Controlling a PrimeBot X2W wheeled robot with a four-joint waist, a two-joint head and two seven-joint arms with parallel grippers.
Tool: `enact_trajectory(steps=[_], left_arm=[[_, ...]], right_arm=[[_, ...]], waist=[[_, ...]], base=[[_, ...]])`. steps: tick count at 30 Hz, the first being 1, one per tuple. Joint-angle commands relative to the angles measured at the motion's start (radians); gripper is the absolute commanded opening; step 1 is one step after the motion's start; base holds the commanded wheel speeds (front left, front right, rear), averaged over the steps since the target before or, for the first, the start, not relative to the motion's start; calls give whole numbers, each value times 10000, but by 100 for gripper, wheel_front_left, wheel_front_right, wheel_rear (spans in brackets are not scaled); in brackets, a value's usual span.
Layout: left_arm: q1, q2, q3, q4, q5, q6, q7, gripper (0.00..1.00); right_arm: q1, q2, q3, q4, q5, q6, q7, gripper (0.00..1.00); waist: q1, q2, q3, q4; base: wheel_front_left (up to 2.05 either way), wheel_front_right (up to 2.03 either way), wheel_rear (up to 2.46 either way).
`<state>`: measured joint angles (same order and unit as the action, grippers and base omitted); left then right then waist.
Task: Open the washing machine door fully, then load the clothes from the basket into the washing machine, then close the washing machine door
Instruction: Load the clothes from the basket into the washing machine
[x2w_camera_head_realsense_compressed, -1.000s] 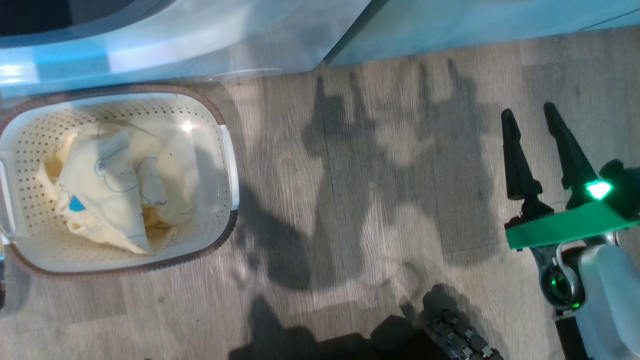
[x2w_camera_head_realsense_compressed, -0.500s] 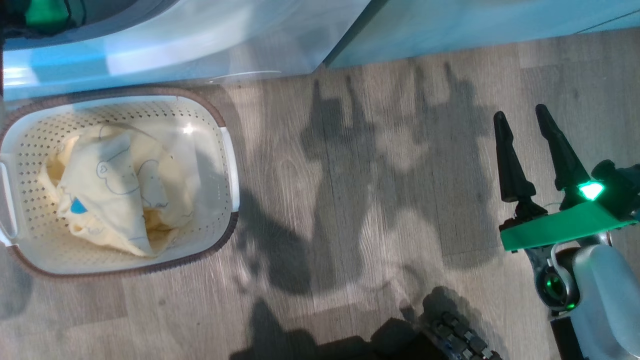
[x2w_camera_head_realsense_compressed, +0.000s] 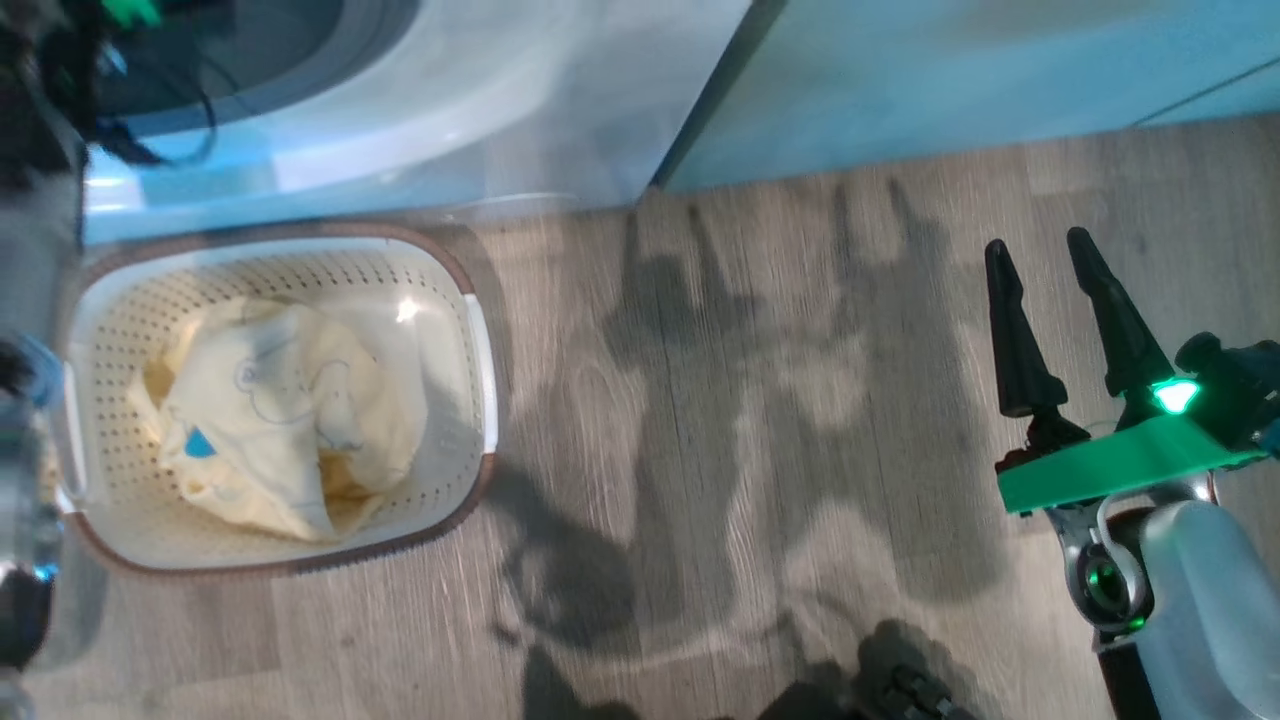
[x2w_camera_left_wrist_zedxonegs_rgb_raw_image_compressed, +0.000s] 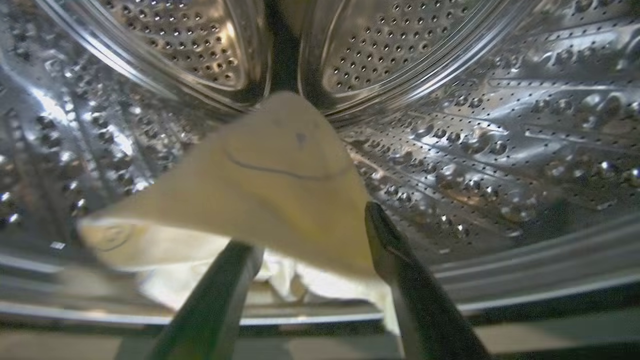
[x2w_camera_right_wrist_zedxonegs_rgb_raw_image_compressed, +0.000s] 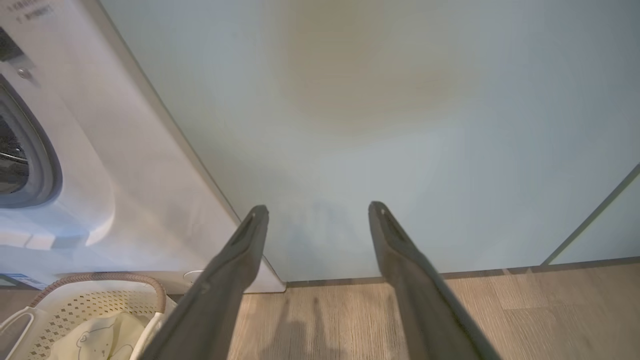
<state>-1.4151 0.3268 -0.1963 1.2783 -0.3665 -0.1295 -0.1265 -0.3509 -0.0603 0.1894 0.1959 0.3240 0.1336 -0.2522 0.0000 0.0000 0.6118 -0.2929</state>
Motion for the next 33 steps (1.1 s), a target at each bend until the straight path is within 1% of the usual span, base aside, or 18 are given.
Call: enact_trajectory(steps=[1,7,13,24,25,33], left_arm=[[189,335,-18,-214,-138,-4,-103,100],[1335,153,-540,-633,-625,-9,-406,100],[2507,108,-1047,-1138,-1191,-10,-588,100],[4552,356,-1712,-2353,-2347,-11,-986,100],[4552,356,-1712,-2353,-2347,-11,-986,100],[6174,555,-1663,-3502,-2870,-11,-1324,100]], right_arm=[[313,-26,137,-195,3,-29,-95,100],[609,-77,141,-79,23,-29,-95,100],[946,-159,164,30,67,-29,-95,100],[1536,-326,141,166,156,-29,-95,100],[1536,-326,141,166,156,-29,-95,100],[1912,-431,-22,188,205,-29,-95,100]], waist=[[0,0,-344,94],[0,0,-1127,307],[0,0,-1832,484],[0,0,-2899,765],[0,0,-2899,765],[0,0,-3554,1117]], base=[[0,0,0],[0,0,0],[0,0,0],[0,0,0],[0,0,0],[0,0,0]])
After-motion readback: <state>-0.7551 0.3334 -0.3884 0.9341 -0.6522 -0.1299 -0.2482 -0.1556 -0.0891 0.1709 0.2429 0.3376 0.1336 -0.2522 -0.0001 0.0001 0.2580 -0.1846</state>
